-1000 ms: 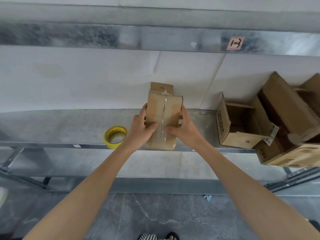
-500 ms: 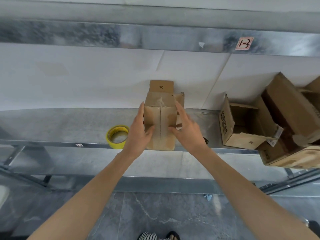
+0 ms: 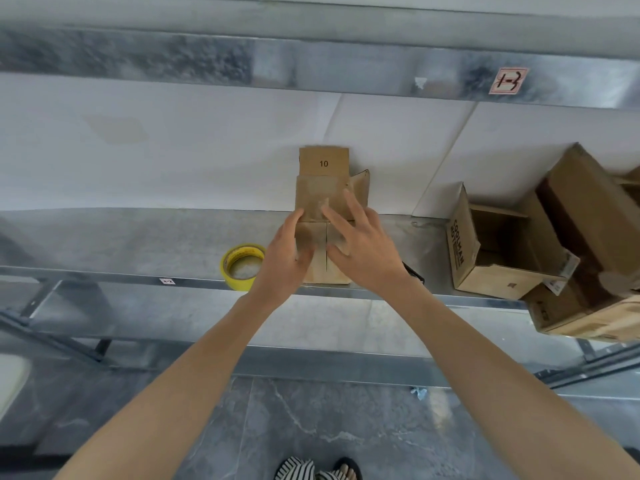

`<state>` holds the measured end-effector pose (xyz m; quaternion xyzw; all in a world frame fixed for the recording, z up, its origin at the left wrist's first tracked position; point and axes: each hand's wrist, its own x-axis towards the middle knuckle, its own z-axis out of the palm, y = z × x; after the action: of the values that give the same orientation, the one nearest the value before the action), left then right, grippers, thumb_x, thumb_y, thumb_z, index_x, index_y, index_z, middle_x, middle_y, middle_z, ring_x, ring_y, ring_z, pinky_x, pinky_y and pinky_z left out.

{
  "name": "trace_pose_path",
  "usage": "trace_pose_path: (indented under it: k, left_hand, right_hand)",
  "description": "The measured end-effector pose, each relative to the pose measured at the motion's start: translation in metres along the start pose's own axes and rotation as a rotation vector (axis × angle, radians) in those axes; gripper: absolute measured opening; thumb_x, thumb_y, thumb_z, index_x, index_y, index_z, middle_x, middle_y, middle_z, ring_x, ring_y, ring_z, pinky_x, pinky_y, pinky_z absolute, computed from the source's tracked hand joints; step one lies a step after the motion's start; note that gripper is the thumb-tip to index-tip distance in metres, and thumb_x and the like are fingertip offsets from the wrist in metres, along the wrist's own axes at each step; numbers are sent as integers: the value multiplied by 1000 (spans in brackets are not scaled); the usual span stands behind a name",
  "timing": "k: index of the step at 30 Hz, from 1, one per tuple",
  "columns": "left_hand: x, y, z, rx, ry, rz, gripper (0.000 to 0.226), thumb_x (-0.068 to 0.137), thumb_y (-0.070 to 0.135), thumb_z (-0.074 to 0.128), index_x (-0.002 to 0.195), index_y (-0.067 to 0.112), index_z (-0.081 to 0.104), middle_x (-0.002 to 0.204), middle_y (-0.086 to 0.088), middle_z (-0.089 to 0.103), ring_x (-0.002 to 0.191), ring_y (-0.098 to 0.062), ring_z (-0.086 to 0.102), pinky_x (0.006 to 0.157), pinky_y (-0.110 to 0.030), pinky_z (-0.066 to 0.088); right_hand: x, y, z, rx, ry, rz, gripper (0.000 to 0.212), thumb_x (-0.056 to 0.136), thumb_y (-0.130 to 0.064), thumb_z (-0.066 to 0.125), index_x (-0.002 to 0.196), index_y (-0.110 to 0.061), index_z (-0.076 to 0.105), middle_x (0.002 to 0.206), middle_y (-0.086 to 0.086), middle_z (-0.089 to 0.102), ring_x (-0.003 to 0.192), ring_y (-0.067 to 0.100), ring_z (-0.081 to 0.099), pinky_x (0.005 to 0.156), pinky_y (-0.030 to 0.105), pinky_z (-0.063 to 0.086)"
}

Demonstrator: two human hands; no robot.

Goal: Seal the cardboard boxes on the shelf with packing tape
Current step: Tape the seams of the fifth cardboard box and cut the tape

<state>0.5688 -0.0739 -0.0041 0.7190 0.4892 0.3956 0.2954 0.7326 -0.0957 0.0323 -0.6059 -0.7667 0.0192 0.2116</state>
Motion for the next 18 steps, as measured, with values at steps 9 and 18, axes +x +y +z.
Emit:
trace_pose_path:
  k: [9,18]
  left_hand:
    - [3,-5,1,28,-24,-34,55,96,30,52,145,29,25,139,3,49,119,-9,50,94,-37,51]
    - [-12,-37,-20,78,-43,-135,69,94,24,54,150,33,14,145,3,43,120,-10,48,91,-26,38]
  right_hand:
    - [18,-2,-6,-24,-58,100,54,80,-29,54,131,-20,41,137,2,34,106,31,39,93,43,42]
    - [17,-5,-13,-79,-10,120,63,74,-50,46,133,-28,35,134,-2,41,117,30,37,102,53,25]
